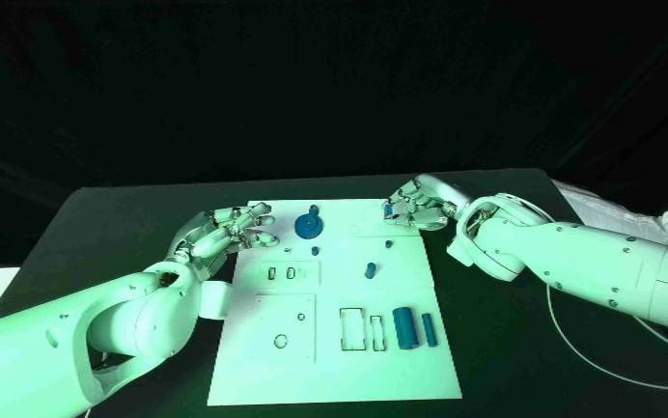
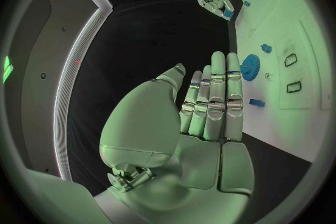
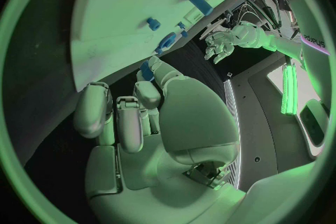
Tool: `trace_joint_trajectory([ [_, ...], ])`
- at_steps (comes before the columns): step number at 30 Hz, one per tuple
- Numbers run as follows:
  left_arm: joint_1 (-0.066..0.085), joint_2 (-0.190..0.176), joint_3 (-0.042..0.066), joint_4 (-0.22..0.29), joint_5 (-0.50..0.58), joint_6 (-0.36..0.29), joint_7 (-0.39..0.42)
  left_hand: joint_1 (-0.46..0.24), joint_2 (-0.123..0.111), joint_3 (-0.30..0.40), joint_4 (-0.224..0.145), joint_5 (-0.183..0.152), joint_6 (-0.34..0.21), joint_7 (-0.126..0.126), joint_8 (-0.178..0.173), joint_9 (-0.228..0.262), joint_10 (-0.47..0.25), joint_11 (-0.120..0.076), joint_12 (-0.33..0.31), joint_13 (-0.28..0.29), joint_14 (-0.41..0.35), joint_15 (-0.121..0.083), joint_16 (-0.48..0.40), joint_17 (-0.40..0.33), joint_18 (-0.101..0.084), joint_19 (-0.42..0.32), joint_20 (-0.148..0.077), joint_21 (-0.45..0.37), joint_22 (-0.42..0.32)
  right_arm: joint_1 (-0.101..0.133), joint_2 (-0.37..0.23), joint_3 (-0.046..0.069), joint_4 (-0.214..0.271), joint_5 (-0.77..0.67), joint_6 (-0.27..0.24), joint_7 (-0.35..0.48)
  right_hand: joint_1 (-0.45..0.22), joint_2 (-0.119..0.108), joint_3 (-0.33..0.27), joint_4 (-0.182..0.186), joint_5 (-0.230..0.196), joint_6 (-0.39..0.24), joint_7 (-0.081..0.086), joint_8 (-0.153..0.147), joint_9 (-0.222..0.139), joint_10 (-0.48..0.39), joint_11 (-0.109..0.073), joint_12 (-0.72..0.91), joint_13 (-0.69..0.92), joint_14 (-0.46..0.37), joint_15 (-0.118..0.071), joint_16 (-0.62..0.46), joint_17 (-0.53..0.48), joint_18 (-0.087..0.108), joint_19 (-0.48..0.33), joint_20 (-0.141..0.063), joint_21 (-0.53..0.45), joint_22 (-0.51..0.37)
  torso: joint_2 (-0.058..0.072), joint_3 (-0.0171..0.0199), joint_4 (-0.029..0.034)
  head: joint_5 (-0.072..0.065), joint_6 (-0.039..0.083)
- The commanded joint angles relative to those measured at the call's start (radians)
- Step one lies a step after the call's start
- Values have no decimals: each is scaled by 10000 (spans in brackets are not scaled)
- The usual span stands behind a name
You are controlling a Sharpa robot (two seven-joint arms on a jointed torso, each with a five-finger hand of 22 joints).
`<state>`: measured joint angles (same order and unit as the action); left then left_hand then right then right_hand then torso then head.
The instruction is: Assemble the parts on the task board
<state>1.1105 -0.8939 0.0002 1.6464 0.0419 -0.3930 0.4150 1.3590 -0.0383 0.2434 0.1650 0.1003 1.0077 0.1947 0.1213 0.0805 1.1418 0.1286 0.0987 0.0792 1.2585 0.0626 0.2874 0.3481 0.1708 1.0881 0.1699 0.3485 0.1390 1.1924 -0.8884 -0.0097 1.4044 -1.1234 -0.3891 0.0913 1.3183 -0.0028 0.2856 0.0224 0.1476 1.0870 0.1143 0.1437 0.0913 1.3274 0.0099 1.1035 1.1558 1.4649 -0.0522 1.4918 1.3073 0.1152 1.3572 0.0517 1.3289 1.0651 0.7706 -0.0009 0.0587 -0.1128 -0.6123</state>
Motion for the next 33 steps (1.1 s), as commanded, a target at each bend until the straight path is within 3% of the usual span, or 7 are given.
trace_joint_trajectory([
  [1,-2,55,-3,-72,6,222,50,19,96,-5,-71,26,-39,27,-55,14,-29,24,-65,-12,-68,12,44,18,107,13,3,63,11,80,267,2,236,-822,-171,-1339,-125,-8,-15,49,43,435,-263,220,226,95,-23,58,18,796,-83,54,1305,-176,-3,-43,29,-14,-83,-47,10,68,-34],
  [7,-12,98,-11,-191,6,229,38,23,97,1,-78,27,-42,28,-58,14,-35,26,-71,-13,-76,13,42,26,106,10,3,62,11,111,942,-47,657,-1677,145,-2377,-241,16,-26,108,66,406,-261,208,233,77,-27,-16,-36,790,-92,35,1274,-176,0,-55,25,-21,-152,-97,82,304,-155],
  [13,-26,144,-14,-212,7,151,65,2,74,34,-125,23,-112,76,-109,6,-118,75,-140,-32,-252,66,-31,102,90,-102,37,11,-15,-51,1550,-98,1108,-2795,272,-3053,-257,27,-7,108,116,369,-259,189,231,51,-28,-74,-77,783,-94,12,1236,-173,-5,-59,15,-40,-185,-174,145,558,-314],
  [16,-30,163,-15,-221,9,46,157,18,77,49,-144,27,-110,74,-109,8,-118,74,-143,-33,-271,68,-40,114,91,-116,41,5,-18,-169,1855,-128,1231,-3302,345,-3294,-274,13,-7,107,133,349,-252,177,230,32,-24,-111,-105,781,-94,8,1230,-171,-9,-61,8,-54,-198,-197,145,647,-345],
  [18,-32,171,-15,-223,19,11,185,29,81,60,-156,29,-104,71,-106,10,-113,72,-142,-32,-283,69,-46,121,91,-124,42,2,-20,-268,2069,-153,1249,-3553,417,-3405,-300,5,-11,116,141,336,-244,170,229,23,-18,-130,-116,779,-91,1,1218,-173,-5,-61,11,-46,-208,-216,138,616,-287],
  [24,-33,182,-15,-183,33,5,196,29,82,64,-159,29,-101,71,-105,12,-109,73,-142,-31,-292,70,-50,125,91,-130,44,-1,-22,-497,2519,-215,1194,-3961,574,-3568,-343,-2,-15,134,157,315,-234,156,228,7,-10,-165,-140,773,-87,-16,1191,-171,-9,-60,3,-60,-193,-203,132,698,-376],
  [33,-33,186,-15,-150,37,43,186,29,82,65,-159,28,-100,71,-105,12,-108,73,-142,-31,-294,70,-51,126,91,-131,44,-2,-22,-657,2820,-272,1129,-4275,921,-3786,-388,-33,-30,145,160,305,-228,149,230,5,-4,-172,-139,770,-82,-25,1176,-171,-9,-58,0,-65,-192,-193,152,777,-505],
])
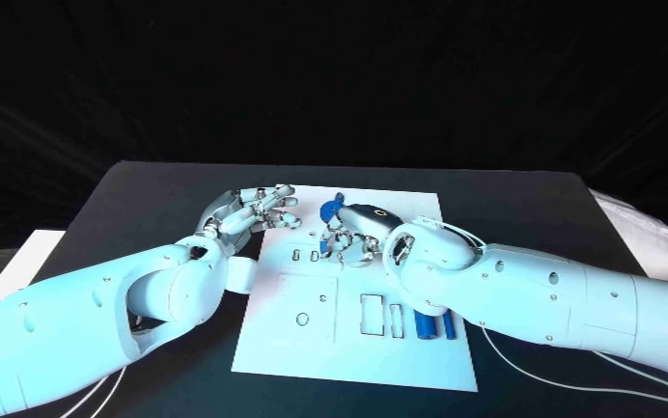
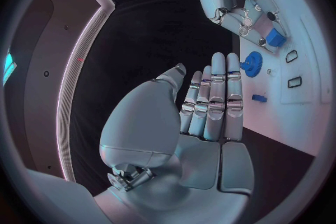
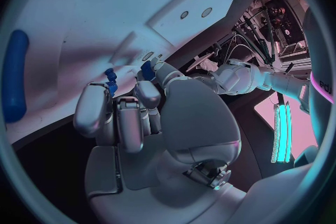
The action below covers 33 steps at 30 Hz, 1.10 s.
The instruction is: Assemble the parts on the task board
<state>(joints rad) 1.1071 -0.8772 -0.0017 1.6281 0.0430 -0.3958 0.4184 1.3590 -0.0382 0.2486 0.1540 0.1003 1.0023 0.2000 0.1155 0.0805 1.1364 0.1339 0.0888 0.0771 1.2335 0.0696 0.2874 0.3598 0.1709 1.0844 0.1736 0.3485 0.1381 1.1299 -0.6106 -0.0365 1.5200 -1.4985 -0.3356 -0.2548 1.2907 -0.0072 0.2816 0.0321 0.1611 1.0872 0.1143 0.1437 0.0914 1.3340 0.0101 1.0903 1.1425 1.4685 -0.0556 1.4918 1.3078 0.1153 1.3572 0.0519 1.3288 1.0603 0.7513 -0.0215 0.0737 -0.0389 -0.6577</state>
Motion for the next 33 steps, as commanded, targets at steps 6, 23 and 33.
trace_joint_trajectory([
  [6,1,18,3,50,26,112,137,29,82,12,-49,29,-46,19,-47,12,-55,19,-42,-10,-44,0,-51,9,90,-94,7,-2,-13,-113,128,-13,-82,-651,531,-392,-135,-8,1,53,25,300,-226,146,231,-61,-3,-40,-2,734,-45,-27,1168,-171,-11,-58,-3,-24,1,21,-6,67,-114],
  [23,1,4,3,75,26,219,74,21,88,19,-49,28,-37,19,-43,16,-45,20,-40,-9,-59,3,-58,19,90,-105,11,-7,-15,-187,64,-17,-146,-1136,1118,-510,-348,-304,-134,66,18,202,-177,77,227,-214,36,-292,-171,720,-13,-73,1105,-152,-64,-32,-77,-143,8,28,-4,109,-209],
  [33,1,9,3,76,27,267,59,9,92,22,-46,26,-34,20,-42,17,-40,21,-39,-8,-63,4,-59,29,92,-110,13,-8,-17,-203,63,-17,-89,-1371,1233,-567,-370,-446,-182,23,39,138,-143,33,217,-299,61,-429,-268,709,5,-103,1061,-141,-93,-18,-117,-205,2,18,-2,98,-229],
])
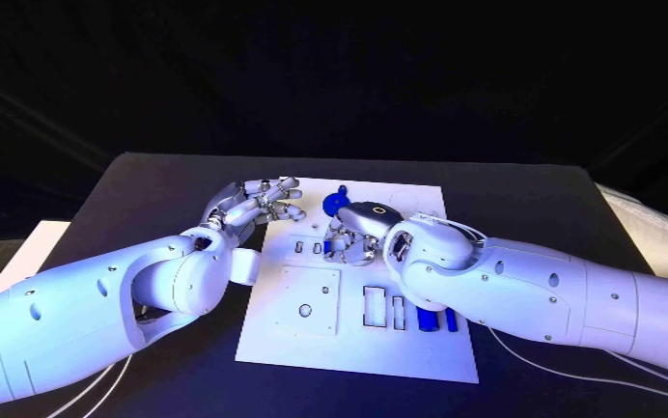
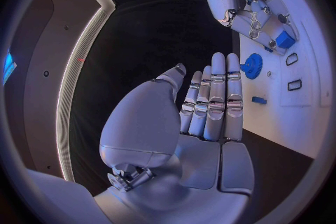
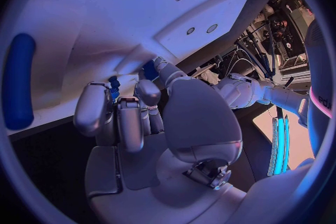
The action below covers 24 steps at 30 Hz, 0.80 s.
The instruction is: Assemble the parts on the task board
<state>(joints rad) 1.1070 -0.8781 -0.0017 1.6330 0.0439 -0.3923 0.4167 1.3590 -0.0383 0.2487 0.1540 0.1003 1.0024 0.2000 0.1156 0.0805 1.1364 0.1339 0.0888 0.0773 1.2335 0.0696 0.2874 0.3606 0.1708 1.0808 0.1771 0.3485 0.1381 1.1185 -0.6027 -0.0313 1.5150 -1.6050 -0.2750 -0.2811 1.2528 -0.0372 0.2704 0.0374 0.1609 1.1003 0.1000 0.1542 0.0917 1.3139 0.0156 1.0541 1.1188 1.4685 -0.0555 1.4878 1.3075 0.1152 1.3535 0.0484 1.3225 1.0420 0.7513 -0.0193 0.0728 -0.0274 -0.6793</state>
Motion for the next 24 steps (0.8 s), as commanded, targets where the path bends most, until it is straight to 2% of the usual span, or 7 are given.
trace_joint_trajectory([
  [1,1,18,4,26,18,236,74,7,92,22,-46,26,-34,20,-42,18,-40,21,-40,-9,-64,4,-60,22,92,-75,-22,-9,-17,-89,-13,-70,-37,-317,629,-304,-34,-223,-106,-28,151,-39,24,-103,204,-143,28,-135,-80,704,19,-79,1043,-141,-64,28,-66,-37,3,-3,10,-19,-17],
  [3,1,17,4,26,18,242,69,7,92,22,-46,26,-34,20,-42,18,-40,21,-40,-9,-64,4,-60,22,92,-75,-22,-9,-17,-90,-5,-70,-38,-319,638,-301,-177,-437,-228,3,655,-163,88,-189,177,-308,81,-412,-290,685,63,-126,978,-140,-78,65,-95,-69,7,-6,11,-24,-22],
  [6,1,15,4,23,18,248,63,7,92,22,-46,26,-34,20,-42,18,-40,21,-40,-9,-64,4,-60,22,92,-75,-22,-9,-17,-90,10,-70,-47,-322,638,-293,-311,-612,-361,46,914,-339,156,-299,139,-518,137,-783,-588,675,108,-157,941,-131,-97,101,-127,-113,4,-9,6,-23,-19],
  [11,1,18,4,21,18,266,54,7,92,22,-46,26,-34,20,-42,18,-40,21,-40,-9,-64,4,-60,22,92,-75,-22,-9,-17,-91,37,-70,-73,-324,587,-300,-391,-721,-480,85,977,-543,222,-420,95,-704,199,-1084,-832,657,160,-211,867,-121,-123,147,-167,-172,6,-9,11,-28,-31],
  [24,1,10,4,13,18,296,27,7,92,22,-46,26,-34,20,-42,18,-40,21,-40,-9,-64,4,-60,22,92,-75,-22,-9,-17,-92,53,-70,-81,-324,395,-286,-438,-783,-591,123,975,-679,264,-496,71,-874,243,-1324,-1032,636,199,-272,782,-101,-173,186,-232,-281,2,-6,7,-31,-37],
])
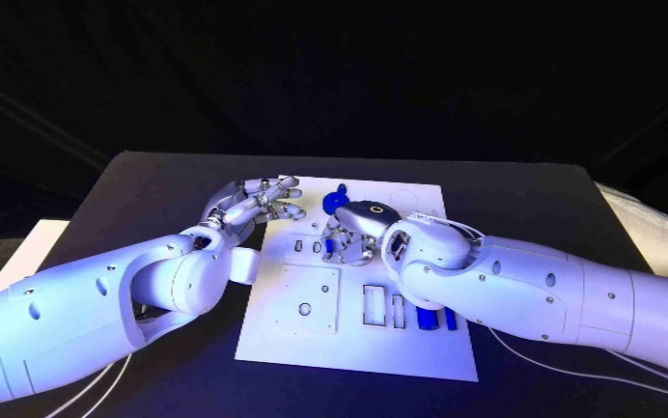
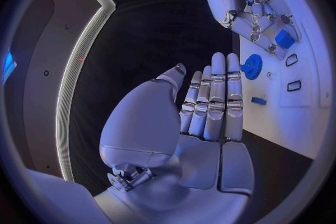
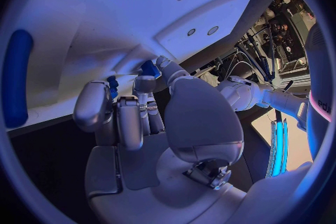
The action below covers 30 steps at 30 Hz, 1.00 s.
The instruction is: Assemble the parts on the task board
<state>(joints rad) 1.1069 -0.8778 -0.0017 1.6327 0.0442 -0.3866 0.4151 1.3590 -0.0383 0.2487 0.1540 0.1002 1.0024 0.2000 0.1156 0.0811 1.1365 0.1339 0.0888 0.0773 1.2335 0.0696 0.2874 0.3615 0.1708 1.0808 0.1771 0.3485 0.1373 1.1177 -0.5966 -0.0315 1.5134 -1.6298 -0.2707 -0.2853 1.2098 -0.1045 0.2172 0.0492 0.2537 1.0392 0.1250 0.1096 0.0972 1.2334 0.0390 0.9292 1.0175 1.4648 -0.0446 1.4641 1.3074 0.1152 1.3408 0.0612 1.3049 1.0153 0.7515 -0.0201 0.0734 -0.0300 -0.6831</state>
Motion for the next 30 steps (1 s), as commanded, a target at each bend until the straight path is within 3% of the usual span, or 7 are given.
trace_joint_trajectory([
  [1,2,7,4,16,15,240,41,7,92,22,-46,26,-34,20,-42,11,-40,21,-40,-9,-64,5,-60,12,92,-75,-22,-9,-9,-84,-7,-68,-61,-77,317,-237,-8,-110,-60,4,47,-68,14,-50,15,-69,9,-75,-20,673,89,-36,784,-101,-46,58,-56,-14,-1,3,-2,-7,3],
  [7,2,8,4,14,15,258,30,7,92,22,-46,26,-34,20,-42,11,-40,21,-40,-9,-64,5,-60,12,92,-75,-22,-9,-9,-86,-21,-68,-23,-51,-231,-83,-100,-179,-211,77,40,-131,29,-81,10,-89,30,-71,-26,670,110,-52,771,-97,-56,83,-76,-34,2,2,0,-9,-1],
  [13,2,15,4,-23,11,247,-24,-14,89,37,-66,22,-28,13,-44,17,-29,11,-45,-7,31,-18,11,94,108,-22,-31,34,8,-121,-133,-66,139,285,-1776,788,-137,-275,-540,179,106,-464,107,-246,-60,41,96,251,211,669,161,-76,752,-107,-22,126,-57,13,-5,13,-4,-17,20],
  [20,3,0,4,-120,-463,105,-485,-261,-36,42,-77,10,72,-258,-37,53,849,-402,439,268,1584,-501,2088,1478,97,1272,-469,1190,605,-110,-499,-3,468,1478,-2436,3008,10,-207,-854,252,184,-989,267,-431,-205,40,236,529,425,646,275,-145,664,-108,-28,226,-62,3,-21,19,-11,-8,40],
  [26,29,-106,6,-127,-1428,229,-1866,-476,-117,-160,-115,-13,49,-481,141,138,1292,-669,1931,1403,2191,-733,8676,7554,61,1980,-851,3024,1767,147,-1205,85,968,2915,-2077,4405,65,-82,-1031,304,-29,-1040,298,-399,-226,-113,271,449,348,647,313,-143,684,-92,-88,272,-113,-71,-79,42,-26,36,55],
  [29,109,-172,9,-142,-2226,622,-3215,-653,-22,-348,-84,-1,264,-608,567,320,1336,-916,3416,2555,2746,-922,11091,10025,-350,2741,-952,5917,5175,417,-1780,115,1277,4058,-1764,4753,266,51,-1032,233,18,-979,281,-348,-218,-200,255,377,278,638,306,-173,644,-82,-109,277,-132,-101,-133,74,-37,78,-7],
  [30,147,-194,10,-150,-2581,901,-3771,-821,35,-459,22,4,172,-651,696,382,1001,-933,4062,3126,2782,-808,11432,10386,-382,2718,-1023,6458,5769,520,-1981,123,1362,4459,-1743,4849,370,143,-993,198,8,-943,270,-325,-213,-278,243,261,175,609,298,-252,526,-68,-143,273,-172,-172,-151,82,-47,89,-16],
])
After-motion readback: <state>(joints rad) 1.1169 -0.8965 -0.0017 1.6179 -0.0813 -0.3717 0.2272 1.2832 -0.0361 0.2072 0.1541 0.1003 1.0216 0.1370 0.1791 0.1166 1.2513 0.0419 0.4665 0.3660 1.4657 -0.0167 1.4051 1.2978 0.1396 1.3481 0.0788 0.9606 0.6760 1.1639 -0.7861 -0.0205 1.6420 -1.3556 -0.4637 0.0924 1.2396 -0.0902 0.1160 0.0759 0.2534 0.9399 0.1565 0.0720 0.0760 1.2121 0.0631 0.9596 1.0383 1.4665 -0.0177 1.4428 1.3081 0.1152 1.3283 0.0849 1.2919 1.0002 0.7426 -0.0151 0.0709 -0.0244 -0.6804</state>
